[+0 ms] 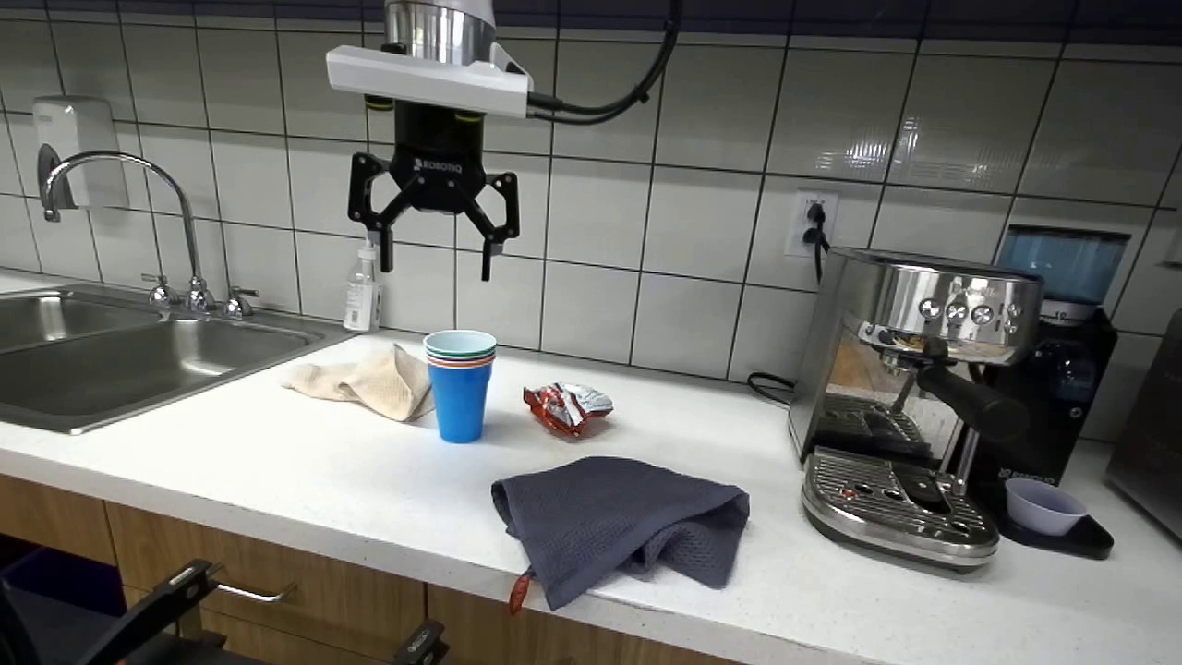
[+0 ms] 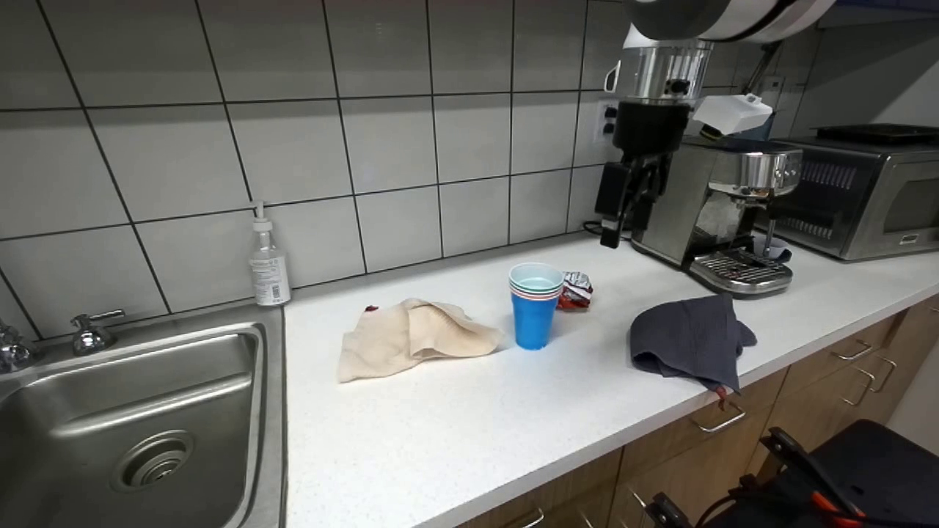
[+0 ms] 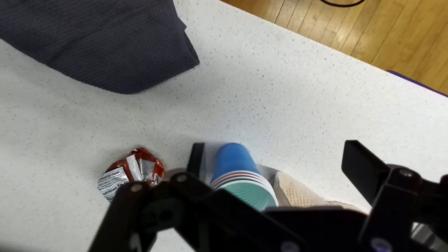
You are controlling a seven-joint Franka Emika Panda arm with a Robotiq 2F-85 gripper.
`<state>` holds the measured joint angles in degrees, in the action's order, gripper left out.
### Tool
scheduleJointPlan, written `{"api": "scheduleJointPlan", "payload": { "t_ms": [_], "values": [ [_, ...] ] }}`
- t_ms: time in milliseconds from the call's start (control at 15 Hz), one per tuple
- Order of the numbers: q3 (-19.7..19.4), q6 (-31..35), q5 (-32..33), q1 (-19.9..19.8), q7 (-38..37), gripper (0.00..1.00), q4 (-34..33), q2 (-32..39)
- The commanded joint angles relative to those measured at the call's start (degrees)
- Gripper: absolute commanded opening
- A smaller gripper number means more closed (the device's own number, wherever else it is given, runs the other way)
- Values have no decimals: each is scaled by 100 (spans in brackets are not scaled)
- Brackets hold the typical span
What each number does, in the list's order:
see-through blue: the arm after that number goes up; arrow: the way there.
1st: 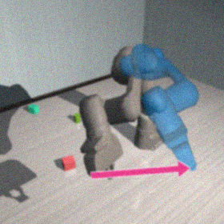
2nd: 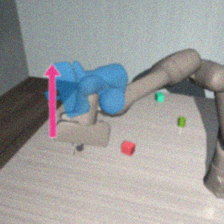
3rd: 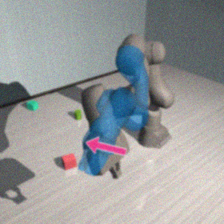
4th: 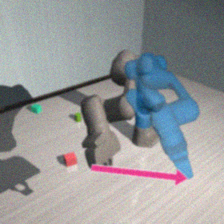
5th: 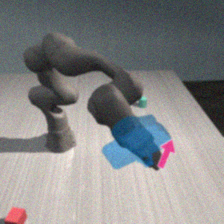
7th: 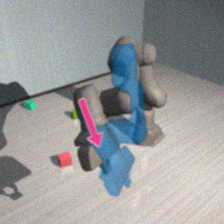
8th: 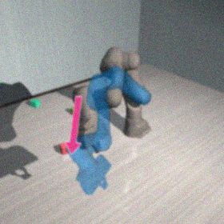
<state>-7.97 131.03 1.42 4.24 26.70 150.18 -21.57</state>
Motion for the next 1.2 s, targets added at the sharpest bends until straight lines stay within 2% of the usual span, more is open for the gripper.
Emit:
{"api": "scheduleJointPlan", "payload": {
  "t_ms": [0,333,400,1133],
  "values": [
    [-72,-310,-72,-55,328,100,194,-470],
    [-101,-461,22,-60,400,100,303,-693],
    [-57,-298,-19,-42,221,100,167,-399],
    [-55,-301,-19,-43,222,100,174,-374]
  ]
}}
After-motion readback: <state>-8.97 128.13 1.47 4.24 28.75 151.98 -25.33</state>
